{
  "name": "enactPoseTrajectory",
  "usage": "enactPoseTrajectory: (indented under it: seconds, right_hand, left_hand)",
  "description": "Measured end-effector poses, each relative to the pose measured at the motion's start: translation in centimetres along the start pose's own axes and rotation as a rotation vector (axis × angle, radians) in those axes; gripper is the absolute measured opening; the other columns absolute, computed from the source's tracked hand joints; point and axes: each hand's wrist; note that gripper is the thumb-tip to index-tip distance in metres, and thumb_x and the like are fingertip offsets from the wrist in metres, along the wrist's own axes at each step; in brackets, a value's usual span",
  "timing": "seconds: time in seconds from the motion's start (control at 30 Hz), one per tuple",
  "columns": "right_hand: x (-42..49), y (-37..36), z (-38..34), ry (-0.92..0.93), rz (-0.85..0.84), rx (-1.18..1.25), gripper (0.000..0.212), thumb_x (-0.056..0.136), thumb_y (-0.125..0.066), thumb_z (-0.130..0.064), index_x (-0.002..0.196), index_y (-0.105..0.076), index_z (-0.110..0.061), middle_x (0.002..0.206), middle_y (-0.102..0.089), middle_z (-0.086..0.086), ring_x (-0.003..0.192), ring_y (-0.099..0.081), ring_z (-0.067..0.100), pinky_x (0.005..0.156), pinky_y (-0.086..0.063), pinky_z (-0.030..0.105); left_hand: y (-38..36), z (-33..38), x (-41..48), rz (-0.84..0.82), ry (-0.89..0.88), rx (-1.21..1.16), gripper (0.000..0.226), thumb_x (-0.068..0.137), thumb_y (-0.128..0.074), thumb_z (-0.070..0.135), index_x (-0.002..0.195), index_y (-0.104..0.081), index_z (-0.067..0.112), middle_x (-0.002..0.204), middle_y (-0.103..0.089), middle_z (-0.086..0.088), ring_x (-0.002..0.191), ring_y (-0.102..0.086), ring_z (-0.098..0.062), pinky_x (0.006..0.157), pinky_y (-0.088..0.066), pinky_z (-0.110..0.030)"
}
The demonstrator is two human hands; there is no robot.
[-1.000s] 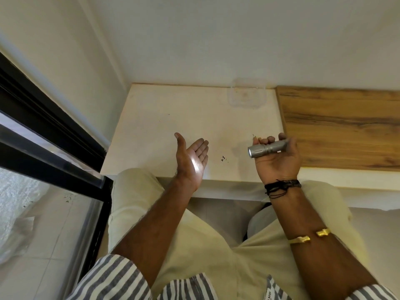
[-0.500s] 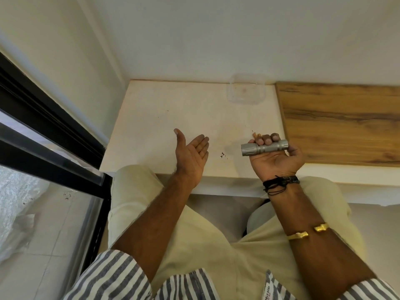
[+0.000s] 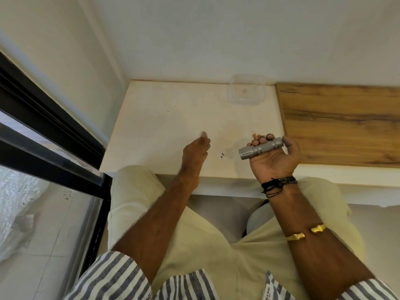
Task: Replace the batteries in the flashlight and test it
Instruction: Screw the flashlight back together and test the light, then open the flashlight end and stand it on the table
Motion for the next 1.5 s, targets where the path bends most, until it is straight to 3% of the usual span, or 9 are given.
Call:
enactPoseTrajectory:
  seconds: [0.1, 0.17, 0.3, 0.47, 0.6, 0.8, 0.9, 1.13, 1.5]
  right_hand:
    - [0.4, 0.0, 0.4, 0.039, 0.033, -0.208, 0.011, 0.085, -0.050, -0.018, 0.080, -0.058, -0.012, 0.078, -0.054, 0.006, 0.067, -0.054, 0.021, 0.072, -0.050, 0.033]
    - [0.5, 0.1, 1.0, 0.072, 0.047, -0.335, 0.006, 0.087, -0.053, -0.010, 0.086, -0.059, -0.011, 0.077, -0.057, 0.006, 0.067, -0.055, 0.020, 0.074, -0.049, 0.034]
    - [0.0, -0.1, 2.4, 0.150, 0.024, -0.663, 0.013, 0.100, -0.057, -0.009, 0.111, -0.061, -0.008, 0.102, -0.069, 0.009, 0.101, -0.067, 0.021, 0.098, -0.052, 0.036]
    - [-0.6, -0.3, 3.9, 0.092, -0.030, -0.918, 0.043, 0.085, -0.074, -0.038, 0.125, -0.065, -0.023, 0.136, -0.064, 0.001, 0.131, -0.056, 0.019, 0.112, -0.043, 0.045]
    - [-1.0, -0.5, 4.9, 0.078, -0.056, -0.982, 0.040, 0.101, -0.062, -0.022, 0.140, -0.058, -0.015, 0.125, -0.068, -0.016, 0.122, -0.059, 0.003, 0.114, -0.043, 0.037]
    - [-1.3, -1.1, 5.3, 0.064, -0.115, -1.045, 0.042, 0.100, -0.061, -0.017, 0.142, -0.055, -0.018, 0.137, -0.064, -0.004, 0.125, -0.059, 0.005, 0.102, -0.048, 0.026]
    - [-1.0, -1.3, 5.3, 0.171, -0.113, -1.102, 0.039, 0.092, -0.070, -0.005, 0.129, -0.065, -0.018, 0.119, -0.072, -0.005, 0.109, -0.067, 0.003, 0.089, -0.056, 0.022]
    - [0.9, -1.1, 5.4, 0.357, -0.123, -1.370, 0.033, 0.083, -0.081, -0.012, 0.114, -0.074, -0.015, 0.100, -0.078, -0.005, 0.093, -0.074, 0.007, 0.076, -0.057, 0.017]
    - [6.5, -5.1, 7.0, 0.478, -0.175, -1.430, 0.028, 0.083, -0.081, -0.014, 0.111, -0.075, -0.015, 0.098, -0.078, -0.007, 0.093, -0.073, 0.005, 0.080, -0.059, 0.020]
  left_hand:
    - [-0.3, -1.0, -0.3, 0.010, -0.256, 0.497, 0.044, 0.093, -0.065, 0.035, 0.133, -0.060, 0.016, 0.131, -0.065, 0.000, 0.114, -0.063, -0.009, 0.096, -0.050, -0.020]
    - [-0.5, -1.4, -0.6, -0.013, -0.363, 0.650, 0.040, 0.090, -0.070, 0.033, 0.127, -0.066, 0.019, 0.124, -0.069, 0.003, 0.104, -0.066, -0.006, 0.083, -0.050, -0.010]
    - [-0.4, -1.7, -0.7, -0.066, -0.449, 0.713, 0.042, 0.084, -0.077, 0.031, 0.123, -0.068, 0.020, 0.118, -0.071, 0.002, 0.098, -0.067, -0.008, 0.084, -0.056, -0.021]
    - [-0.4, -1.5, -1.0, -0.095, -0.445, 0.766, 0.051, 0.079, -0.081, 0.032, 0.126, -0.066, 0.019, 0.119, -0.069, 0.001, 0.096, -0.063, -0.007, 0.082, -0.051, -0.015]
    - [-0.3, -1.3, -0.9, -0.101, -0.494, 0.761, 0.045, 0.080, -0.080, 0.030, 0.121, -0.068, 0.018, 0.113, -0.072, 0.000, 0.093, -0.064, -0.009, 0.082, -0.050, -0.017]
    - [0.5, -1.4, -0.5, -0.058, -0.506, 0.699, 0.037, 0.082, -0.079, 0.026, 0.116, -0.070, 0.015, 0.109, -0.073, -0.001, 0.095, -0.069, -0.012, 0.089, -0.055, -0.023]
    - [0.9, -1.4, -0.2, -0.014, -0.462, 0.628, 0.035, 0.082, -0.079, 0.026, 0.115, -0.071, 0.017, 0.108, -0.073, 0.002, 0.094, -0.069, -0.008, 0.088, -0.056, -0.022]
    - [1.7, -1.2, 1.0, 0.037, -0.459, 0.575, 0.036, 0.081, -0.080, 0.023, 0.116, -0.071, 0.018, 0.106, -0.074, 0.003, 0.092, -0.070, -0.006, 0.084, -0.054, -0.016]
    - [2.3, 2.2, 7.4, 0.096, -0.527, 0.624, 0.037, 0.080, -0.081, 0.019, 0.116, -0.072, 0.018, 0.107, -0.074, 0.002, 0.092, -0.070, -0.007, 0.085, -0.057, -0.021]
Point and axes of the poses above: each hand's wrist, its own x-axis towards the middle knuckle, its own y-axis out of the back of the hand, z = x × y
